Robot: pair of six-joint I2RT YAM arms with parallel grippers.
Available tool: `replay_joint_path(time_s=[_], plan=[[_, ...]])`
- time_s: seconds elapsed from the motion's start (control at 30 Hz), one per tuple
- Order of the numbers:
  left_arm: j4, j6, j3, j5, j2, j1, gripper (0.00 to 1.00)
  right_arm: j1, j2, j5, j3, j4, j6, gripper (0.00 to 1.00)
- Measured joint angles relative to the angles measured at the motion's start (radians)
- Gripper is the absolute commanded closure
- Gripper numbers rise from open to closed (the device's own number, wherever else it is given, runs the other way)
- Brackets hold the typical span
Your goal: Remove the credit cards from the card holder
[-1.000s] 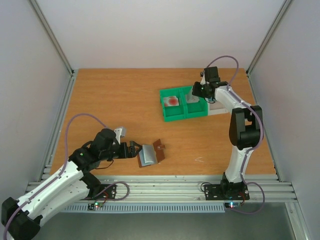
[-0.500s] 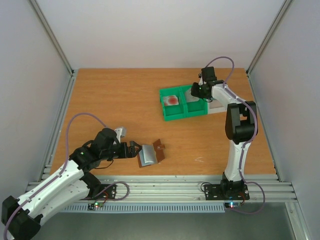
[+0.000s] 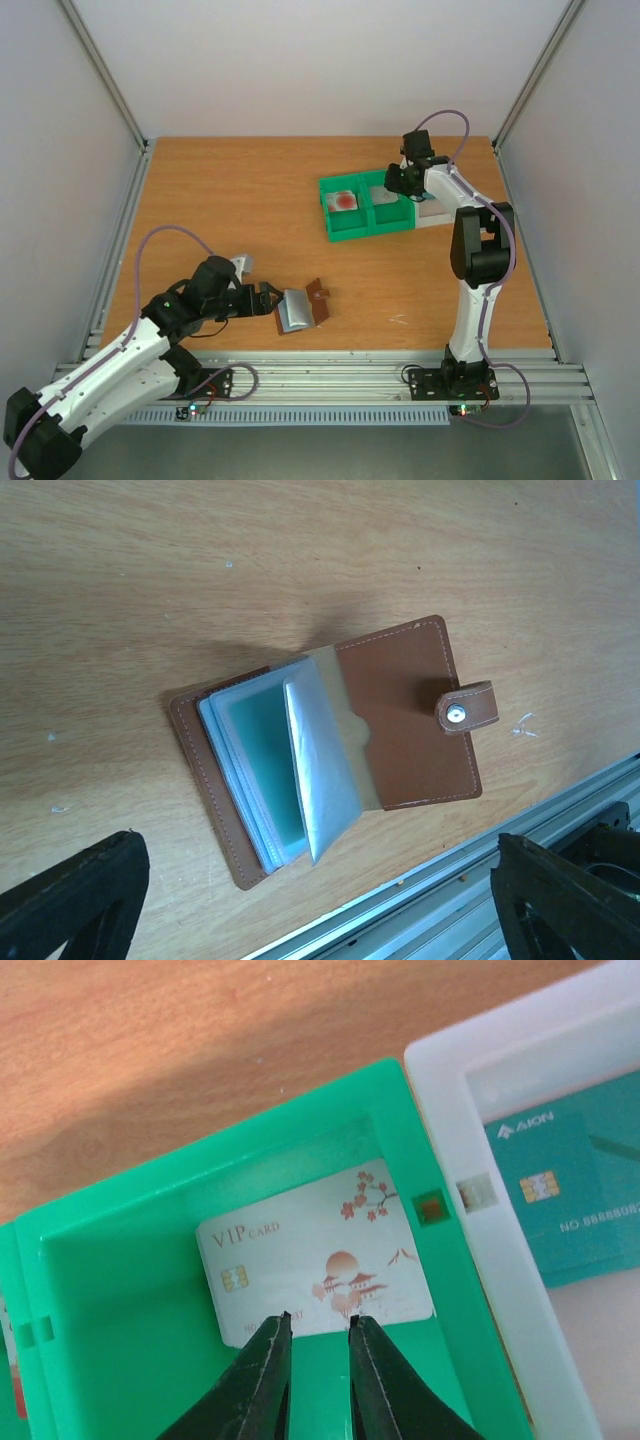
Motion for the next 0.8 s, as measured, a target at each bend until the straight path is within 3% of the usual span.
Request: replay_joint_path(time_s=[0.23, 0.47, 0.6, 0.8], plan=[[0.023, -0.028, -0.017, 0.03, 0.004, 0.0, 0.11, 0.0, -0.043, -0.048, 0.004, -0.099, 0.02, 0.74], [0.089, -0.078, -0.065, 0.077, 0.018, 0.0, 0.11, 0.009, -0.203, -0.078, -0.011, -0.171, 0.081, 0.69], [0.164, -0.127, -0.117, 0.1, 0.018, 0.01, 0.13, 0.034, -0.314, -0.114, -0.103, -0.171, 0.122, 0.66], [0.269, -0.2, -0.188, 0.128, 0.035, 0.038, 0.15, 0.136, -0.431, -0.167, -0.259, -0.184, 0.169, 0.54]])
